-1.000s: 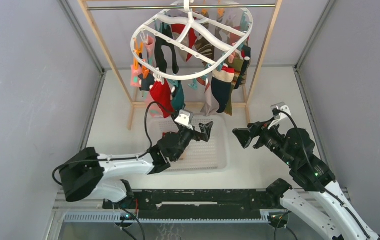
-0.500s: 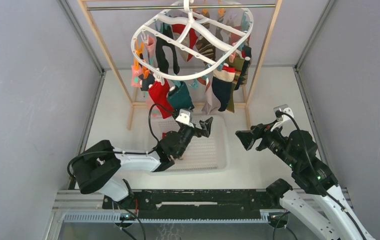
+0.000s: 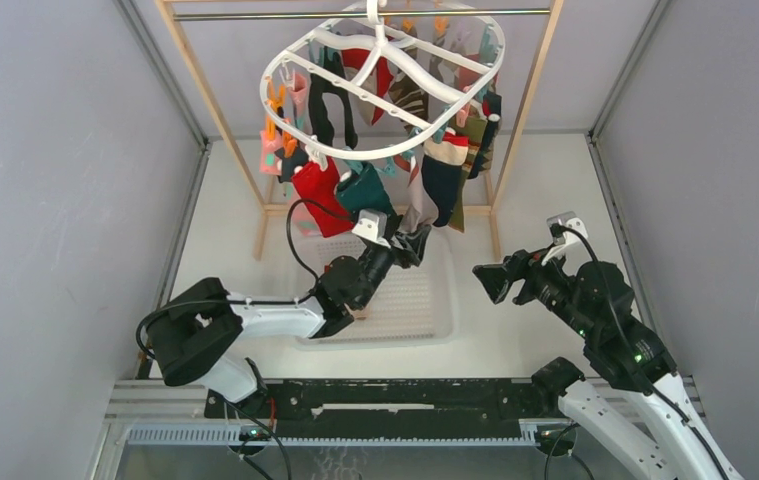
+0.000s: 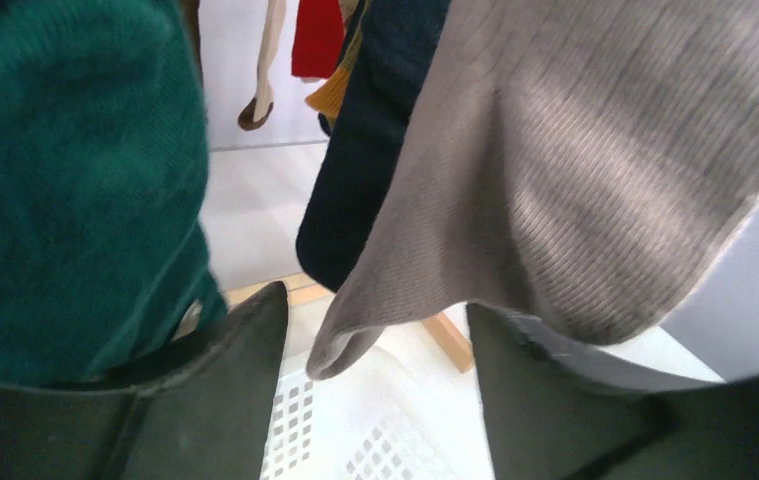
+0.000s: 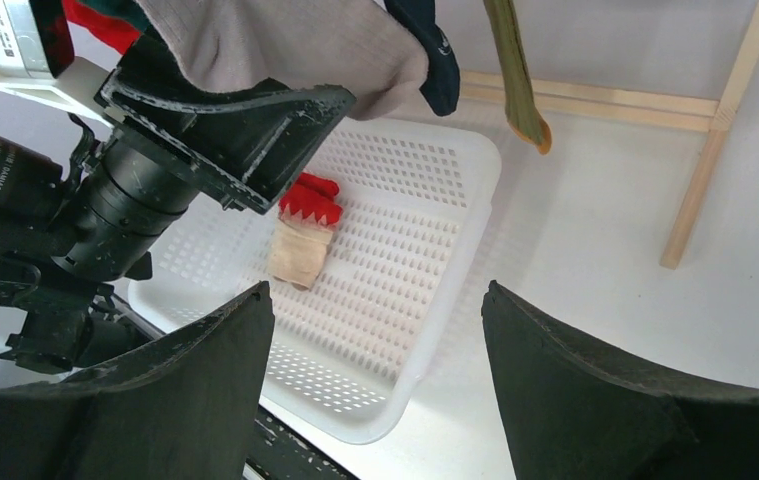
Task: Remove the socks clipped to the hanger
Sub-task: Remove the sock from the hanger.
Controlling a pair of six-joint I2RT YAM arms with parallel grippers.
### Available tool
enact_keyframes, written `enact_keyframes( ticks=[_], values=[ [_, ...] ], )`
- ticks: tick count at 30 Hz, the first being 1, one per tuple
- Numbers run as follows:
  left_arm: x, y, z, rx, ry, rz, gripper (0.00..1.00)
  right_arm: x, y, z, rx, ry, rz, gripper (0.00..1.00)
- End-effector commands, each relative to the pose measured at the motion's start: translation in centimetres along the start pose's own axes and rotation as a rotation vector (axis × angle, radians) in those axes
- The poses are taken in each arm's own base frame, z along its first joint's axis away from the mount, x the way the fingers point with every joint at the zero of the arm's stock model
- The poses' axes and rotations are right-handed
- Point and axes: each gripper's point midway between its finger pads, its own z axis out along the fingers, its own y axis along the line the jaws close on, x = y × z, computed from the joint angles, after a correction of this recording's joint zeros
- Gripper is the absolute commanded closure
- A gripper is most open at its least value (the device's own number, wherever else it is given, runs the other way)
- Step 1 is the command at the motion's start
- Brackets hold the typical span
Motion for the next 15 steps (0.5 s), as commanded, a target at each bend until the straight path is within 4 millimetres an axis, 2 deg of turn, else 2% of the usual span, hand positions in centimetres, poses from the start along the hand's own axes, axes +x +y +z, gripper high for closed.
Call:
enact_keyframes(
  ticks=[1, 3, 5, 8, 12, 15],
  values=[
    [-3.4, -1.4, 1.4, 0.031, -0.098, -0.062, 0.44, -0.8, 0.2, -0.4, -0.012, -0.033, -0.013, 0.17],
    [-3.2, -1.3, 1.4, 0.028, -0.090, -0.062, 0.62, -0.8, 0.2, -0.4, -0.011, -0.035, -0.014, 0.17],
    [-3.1, -1.3, 1.4, 0.029, -0.087, -0.063, 0.69, -0.7, 0.2, -0.5, -0.011, -0.032, -0.014, 0.17],
    [-3.2, -1.4, 1.3, 0.035, -0.087, -0.064, 0.73, -0.6, 0.1, -0.5, -0.011, -0.033, -0.014, 0.17],
    [-3.5, -2.1, 1.0, 0.068, -0.069, -0.072, 0.98, -0.7, 0.2, -0.5, -0.015, -0.036, -0.011, 0.17],
    [-3.9, -2.7, 0.7, 0.096, -0.038, -0.075, 1.00, -0.8, 0.3, -0.4, -0.022, -0.039, -0.008, 0.17]
  ],
)
